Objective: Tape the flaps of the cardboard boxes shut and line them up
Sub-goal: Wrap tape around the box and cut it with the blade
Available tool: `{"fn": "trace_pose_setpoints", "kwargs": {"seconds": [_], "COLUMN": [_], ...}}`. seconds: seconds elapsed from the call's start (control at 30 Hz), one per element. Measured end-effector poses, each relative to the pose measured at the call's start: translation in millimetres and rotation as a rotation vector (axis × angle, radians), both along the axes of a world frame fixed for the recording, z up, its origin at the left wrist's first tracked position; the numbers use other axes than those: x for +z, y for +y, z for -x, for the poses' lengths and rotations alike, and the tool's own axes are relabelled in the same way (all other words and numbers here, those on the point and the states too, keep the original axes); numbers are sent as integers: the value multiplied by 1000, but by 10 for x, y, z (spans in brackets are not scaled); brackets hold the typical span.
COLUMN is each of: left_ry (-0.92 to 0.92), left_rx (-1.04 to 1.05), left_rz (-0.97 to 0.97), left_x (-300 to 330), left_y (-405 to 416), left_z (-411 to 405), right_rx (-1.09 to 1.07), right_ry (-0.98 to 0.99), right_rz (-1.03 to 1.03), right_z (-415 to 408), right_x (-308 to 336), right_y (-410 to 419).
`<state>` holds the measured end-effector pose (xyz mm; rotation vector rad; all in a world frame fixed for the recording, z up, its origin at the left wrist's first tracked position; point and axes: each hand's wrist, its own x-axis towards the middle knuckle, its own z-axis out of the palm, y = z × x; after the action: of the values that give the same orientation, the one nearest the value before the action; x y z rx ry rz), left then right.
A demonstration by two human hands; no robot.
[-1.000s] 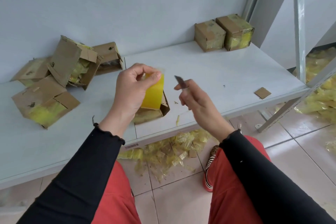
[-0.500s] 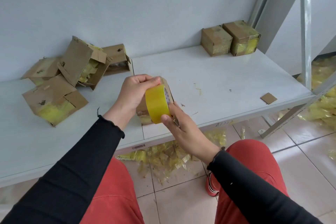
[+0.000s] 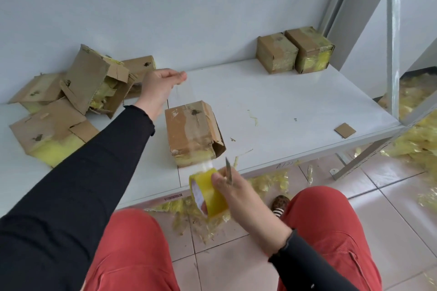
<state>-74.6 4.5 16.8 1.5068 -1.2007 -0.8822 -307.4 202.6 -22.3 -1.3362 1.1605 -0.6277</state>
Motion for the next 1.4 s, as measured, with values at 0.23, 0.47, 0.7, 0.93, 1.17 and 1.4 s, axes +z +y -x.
{"fn": "trace_pose_setpoints", "kwargs": {"seconds": [0.23, 0.47, 0.7, 0.93, 1.17, 1.4], "left_ry": [-106, -148, -202, -317, -552, -524], "left_rx": [-86, -70, -74, -202, -361, 47], "left_rz": [-68, -135, -247, -770, -1024, -327], "left_x": [-152, -388, -604, -558, -635, -656], "left_y": [-293, -388, -473, -703, -845, -666], "left_z": [-81, -63, -101, -92, -147, -26], "right_rx": [-37, 26, 43, 157, 176, 151], "right_ry": [268, 401, 502, 555, 511, 258], "right_rz": [214, 318, 320, 273, 230, 65], "right_z": [-21, -62, -105, -97, -129, -107], "right_x": [-53, -51, -173, -241, -347, -432], "right_y": [25, -41, -106, -369, -497, -567]}}
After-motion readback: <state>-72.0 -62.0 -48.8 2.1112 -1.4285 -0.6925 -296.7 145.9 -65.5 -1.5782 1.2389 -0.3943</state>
